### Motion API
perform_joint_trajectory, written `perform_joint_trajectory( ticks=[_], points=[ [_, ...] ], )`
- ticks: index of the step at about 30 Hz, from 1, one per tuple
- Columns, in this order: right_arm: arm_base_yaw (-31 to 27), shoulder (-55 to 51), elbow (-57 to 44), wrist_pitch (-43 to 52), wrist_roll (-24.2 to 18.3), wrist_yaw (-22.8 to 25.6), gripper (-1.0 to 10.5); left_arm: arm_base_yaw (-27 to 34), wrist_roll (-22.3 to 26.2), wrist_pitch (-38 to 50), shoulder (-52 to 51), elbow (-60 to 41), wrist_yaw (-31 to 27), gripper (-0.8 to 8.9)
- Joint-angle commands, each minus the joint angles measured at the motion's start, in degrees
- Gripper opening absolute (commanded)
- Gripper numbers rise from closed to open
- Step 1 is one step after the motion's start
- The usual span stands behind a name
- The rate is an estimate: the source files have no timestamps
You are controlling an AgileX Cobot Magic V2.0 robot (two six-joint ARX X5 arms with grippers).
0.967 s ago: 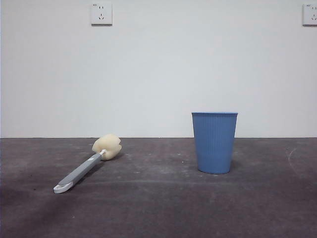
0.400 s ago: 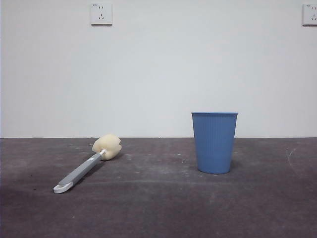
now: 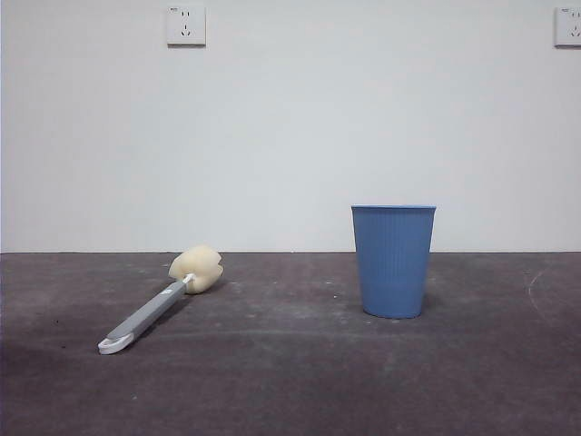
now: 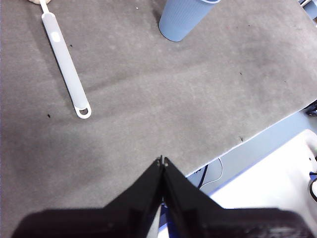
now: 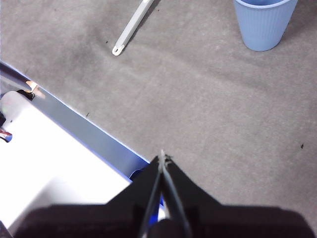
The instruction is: Pick up the cup brush,pick up the cup,insert the brush into the cup,clean the cup,put the cup brush back,put the cup back to the fixed position on the table
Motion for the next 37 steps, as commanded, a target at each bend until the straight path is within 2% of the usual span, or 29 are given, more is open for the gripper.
perform_joint_trajectory(
  ticks=[1, 17, 19, 22, 24, 27, 31, 37],
  points=[
    [0.1, 0.0, 0.0, 0.5, -0.4, 0.2, 0.0, -0.1, 0.7, 0.3, -0.2, -0.3, -0.1, -0.03],
    [0.1, 0.0, 0.0, 0.5, -0.4, 0.2, 0.0, 0.0, 1.6, 0.6, -0.2, -0.3, -0.9, -0.03],
    [0.1, 0.0, 0.0, 0.5, -0.4, 0.2, 0.0, 0.6, 5.8, 1.0, -0.8, -0.3, -4.5, -0.03],
    [0.1, 0.0, 0.0, 0.5, -0.4, 0.2, 0.0, 3.9, 15.5, 6.9, -1.8, -0.3, -11.2, -0.03],
    [0.1, 0.0, 0.0, 0.5, -0.4, 0.2, 0.0, 8.1, 21.8, 14.5, -3.2, -0.4, -11.7, -0.03],
    [0.1, 0.0, 0.0, 0.5, -0.4, 0.2, 0.0, 15.2, 28.2, 26.4, -5.3, -0.7, -11.7, -0.03],
    [0.1, 0.0, 0.0, 0.5, -0.4, 0.2, 0.0, 25.1, 32.7, 39.2, -8.9, -3.1, -10.3, -0.03],
    [0.1, 0.0, 0.0, 0.5, -0.4, 0.2, 0.0, 31.3, 34.1, 40.9, -14.6, -12.1, -10.2, -0.03]
  ],
)
